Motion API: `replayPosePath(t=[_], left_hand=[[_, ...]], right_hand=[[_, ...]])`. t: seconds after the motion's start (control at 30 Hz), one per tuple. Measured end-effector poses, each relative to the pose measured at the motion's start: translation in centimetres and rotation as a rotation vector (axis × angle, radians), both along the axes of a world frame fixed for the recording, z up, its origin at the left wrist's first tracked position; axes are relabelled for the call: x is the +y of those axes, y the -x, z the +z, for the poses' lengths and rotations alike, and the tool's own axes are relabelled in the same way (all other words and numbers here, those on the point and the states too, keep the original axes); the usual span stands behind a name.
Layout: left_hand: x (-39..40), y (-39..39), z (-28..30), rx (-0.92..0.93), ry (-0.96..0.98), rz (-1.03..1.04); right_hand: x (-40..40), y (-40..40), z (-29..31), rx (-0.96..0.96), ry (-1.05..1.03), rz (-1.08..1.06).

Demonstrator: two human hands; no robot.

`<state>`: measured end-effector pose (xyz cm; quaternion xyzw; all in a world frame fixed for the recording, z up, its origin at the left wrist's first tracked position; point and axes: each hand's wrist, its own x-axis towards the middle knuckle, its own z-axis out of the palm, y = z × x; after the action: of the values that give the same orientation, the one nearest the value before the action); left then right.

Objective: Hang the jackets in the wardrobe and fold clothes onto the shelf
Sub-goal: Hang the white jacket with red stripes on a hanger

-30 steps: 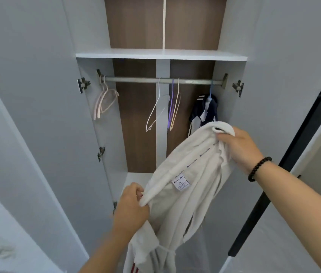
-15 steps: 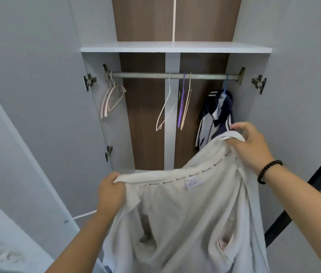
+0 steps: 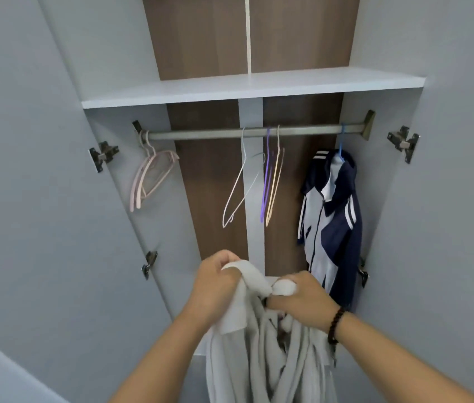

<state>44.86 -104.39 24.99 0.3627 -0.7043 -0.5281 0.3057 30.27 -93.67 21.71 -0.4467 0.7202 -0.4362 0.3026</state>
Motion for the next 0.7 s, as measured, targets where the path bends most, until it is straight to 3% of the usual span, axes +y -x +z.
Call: replayPosePath(t=[0.1, 0.23, 0.3, 0.4, 0.47, 0.7], left_hand=[[-2.1, 1.0, -1.0, -0.15, 0.016, -0.047], [-3.6, 2.9, -1.2, -0.356, -0.206, -0.439], [-4.9, 4.0, -1.5, -0.522, -0.066, -0.502], [-7.5, 5.3, -1.9, -0.786, 0.305, -0.168], [-9.4, 5.7, -2.9, -0.771, 0.416, 0.027], [-13.0, 6.2, -6.4, -0.49, 0.328, 0.199]], right_hand=[[-1.1, 4.2, 0.1, -0.186, 0.089, -0.185], [-4.3, 7.2, 0.4, -0.142, 0.175, -0.221], [-6.1, 8.7, 0.6, -0.106, 0.19, -0.234], [-8.2, 10.5, 0.0, -0.054, 0.143, -0.202], [-9.2, 11.2, -1.0, -0.021, 0.081, -0.166], [-11.3, 15.9, -3.0, -0.198, -0.03, -0.224]])
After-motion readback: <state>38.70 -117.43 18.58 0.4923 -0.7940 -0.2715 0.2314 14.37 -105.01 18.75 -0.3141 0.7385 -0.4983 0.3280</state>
